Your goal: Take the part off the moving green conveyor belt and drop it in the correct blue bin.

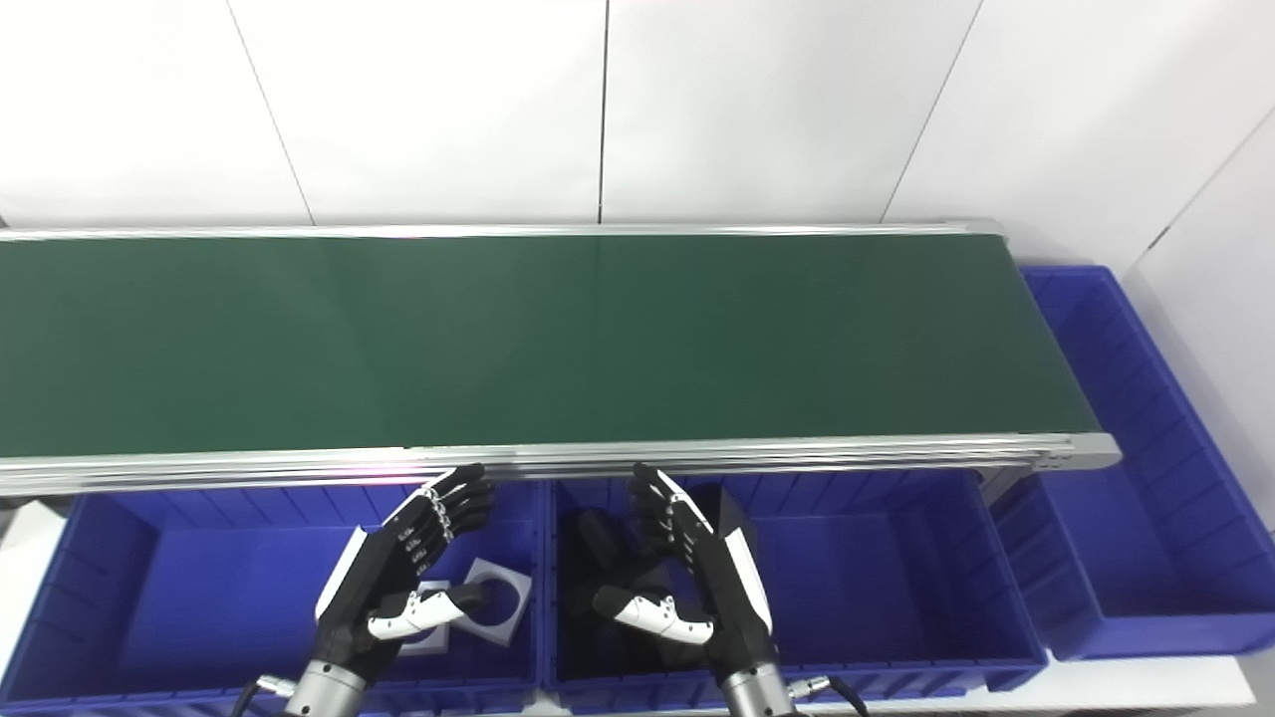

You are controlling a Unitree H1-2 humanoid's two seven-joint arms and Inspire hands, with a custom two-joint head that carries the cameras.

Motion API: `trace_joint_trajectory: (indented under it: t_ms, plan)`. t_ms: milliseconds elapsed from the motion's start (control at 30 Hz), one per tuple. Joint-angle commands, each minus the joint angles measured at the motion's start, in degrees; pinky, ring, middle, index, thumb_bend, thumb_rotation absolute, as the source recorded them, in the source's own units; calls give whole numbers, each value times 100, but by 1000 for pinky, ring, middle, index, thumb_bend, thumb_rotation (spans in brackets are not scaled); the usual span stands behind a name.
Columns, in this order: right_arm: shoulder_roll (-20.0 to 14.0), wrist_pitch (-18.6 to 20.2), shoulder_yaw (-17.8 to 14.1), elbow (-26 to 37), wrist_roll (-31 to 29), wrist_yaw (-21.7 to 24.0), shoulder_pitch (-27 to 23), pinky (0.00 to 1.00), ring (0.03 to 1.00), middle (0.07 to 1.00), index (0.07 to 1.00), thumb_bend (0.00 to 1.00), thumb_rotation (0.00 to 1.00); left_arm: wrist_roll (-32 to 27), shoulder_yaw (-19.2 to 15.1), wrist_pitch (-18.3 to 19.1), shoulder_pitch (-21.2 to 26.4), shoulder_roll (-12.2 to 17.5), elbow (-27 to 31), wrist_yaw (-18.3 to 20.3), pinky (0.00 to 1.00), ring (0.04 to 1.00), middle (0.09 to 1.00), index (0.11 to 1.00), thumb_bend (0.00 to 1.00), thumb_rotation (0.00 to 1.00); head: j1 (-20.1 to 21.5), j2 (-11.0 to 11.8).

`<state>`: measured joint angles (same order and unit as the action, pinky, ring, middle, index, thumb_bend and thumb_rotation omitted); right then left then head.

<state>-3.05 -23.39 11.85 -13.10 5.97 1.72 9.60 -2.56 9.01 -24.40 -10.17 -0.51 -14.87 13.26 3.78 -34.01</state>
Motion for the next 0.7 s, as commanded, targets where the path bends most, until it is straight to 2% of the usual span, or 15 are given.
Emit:
trace_joint_trajectory:
  t_ms: [0,667]
  plan:
    - [6,-342,-1,108,-70,30,-68,804,859,864,894,990,496,58,28,-241,104,-36,81,-18,807,808,819,832,999,399,-2,6]
    - [-9,-352,7,132,-43,17,-51,803,857,863,895,993,503,46,38,-250,87,-33,99,-3,813,811,820,833,994,392,-15,8]
